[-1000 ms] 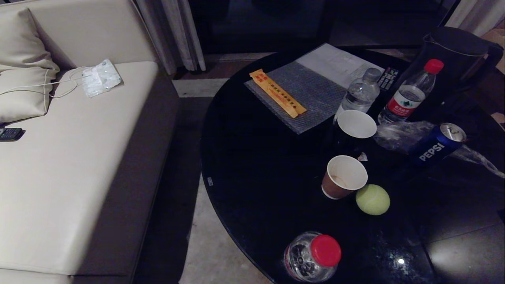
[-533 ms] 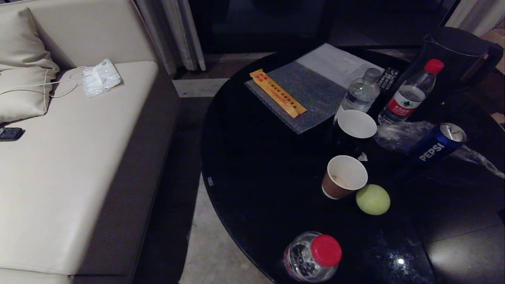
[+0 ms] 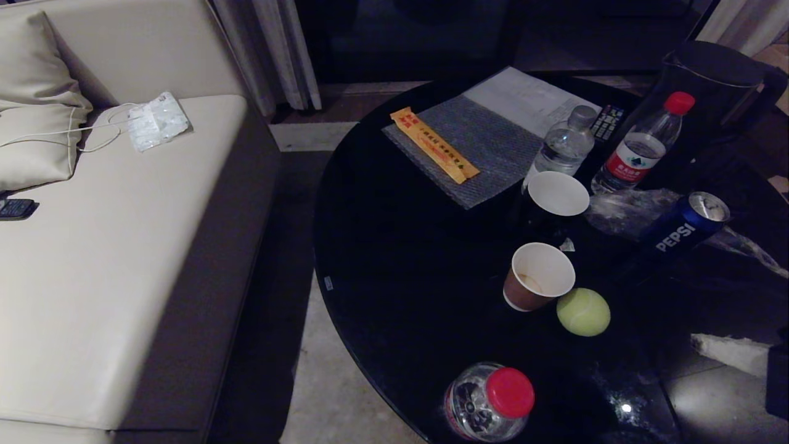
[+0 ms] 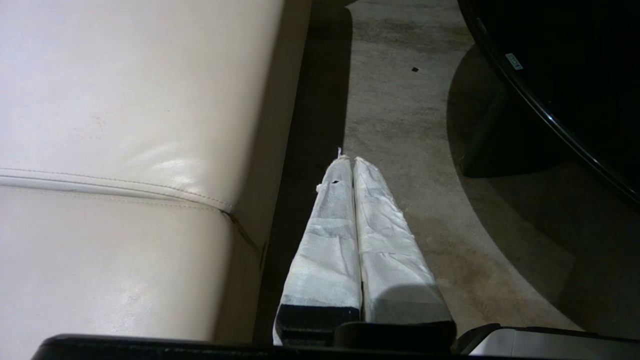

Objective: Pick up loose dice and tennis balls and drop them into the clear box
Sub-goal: Pick up the ball on the table

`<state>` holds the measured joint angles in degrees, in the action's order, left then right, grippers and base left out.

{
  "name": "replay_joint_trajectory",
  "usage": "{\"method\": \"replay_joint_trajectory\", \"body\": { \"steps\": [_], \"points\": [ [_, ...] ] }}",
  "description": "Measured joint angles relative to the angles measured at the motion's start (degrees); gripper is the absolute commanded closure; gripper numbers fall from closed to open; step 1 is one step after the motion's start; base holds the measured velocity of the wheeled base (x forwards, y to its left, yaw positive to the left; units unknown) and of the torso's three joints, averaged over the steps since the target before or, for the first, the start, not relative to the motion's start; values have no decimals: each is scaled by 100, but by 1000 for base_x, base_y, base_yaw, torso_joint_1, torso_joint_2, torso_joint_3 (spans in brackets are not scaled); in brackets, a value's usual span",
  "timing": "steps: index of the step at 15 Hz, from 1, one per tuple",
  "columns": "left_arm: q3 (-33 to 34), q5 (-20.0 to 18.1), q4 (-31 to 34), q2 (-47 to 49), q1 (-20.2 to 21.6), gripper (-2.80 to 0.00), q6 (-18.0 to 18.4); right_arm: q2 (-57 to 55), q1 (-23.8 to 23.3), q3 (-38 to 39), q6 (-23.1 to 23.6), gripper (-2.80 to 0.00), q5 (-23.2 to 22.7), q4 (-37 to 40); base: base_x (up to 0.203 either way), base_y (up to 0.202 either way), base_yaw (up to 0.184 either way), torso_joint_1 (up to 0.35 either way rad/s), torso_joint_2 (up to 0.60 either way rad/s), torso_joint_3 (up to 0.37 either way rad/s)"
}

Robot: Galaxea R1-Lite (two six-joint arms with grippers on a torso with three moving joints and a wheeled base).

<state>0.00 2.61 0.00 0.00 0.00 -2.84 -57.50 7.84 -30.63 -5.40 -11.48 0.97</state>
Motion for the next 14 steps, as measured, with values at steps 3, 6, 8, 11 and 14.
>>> {"method": "replay_joint_trajectory", "body": {
  "steps": [3, 6, 8, 11, 14],
  "points": [
    [0, 0, 1, 0, 0, 0, 0, -845, 144, -296, 210, -280, -157, -218, 0, 0, 0, 0, 0, 0],
    [0, 0, 0, 0, 0, 0, 0, -1401, 177, -344, 692, -280, -212, -226, 0, 0, 0, 0, 0, 0],
    [0, 0, 0, 0, 0, 0, -2, -1705, 180, -399, 887, -280, -213, -285, 0, 0, 0, 0, 0, 0],
    [0, 0, 0, 0, 0, 0, 0, -2108, 185, -478, 1247, -280, -224, -699, 0, 0, 0, 0, 0, 0],
    [0, 0, 0, 0, 0, 0, 1, -2356, 207, -495, 1458, -280, -480, -1099, 0, 0, 0, 0, 0, 0]
  ]
}}
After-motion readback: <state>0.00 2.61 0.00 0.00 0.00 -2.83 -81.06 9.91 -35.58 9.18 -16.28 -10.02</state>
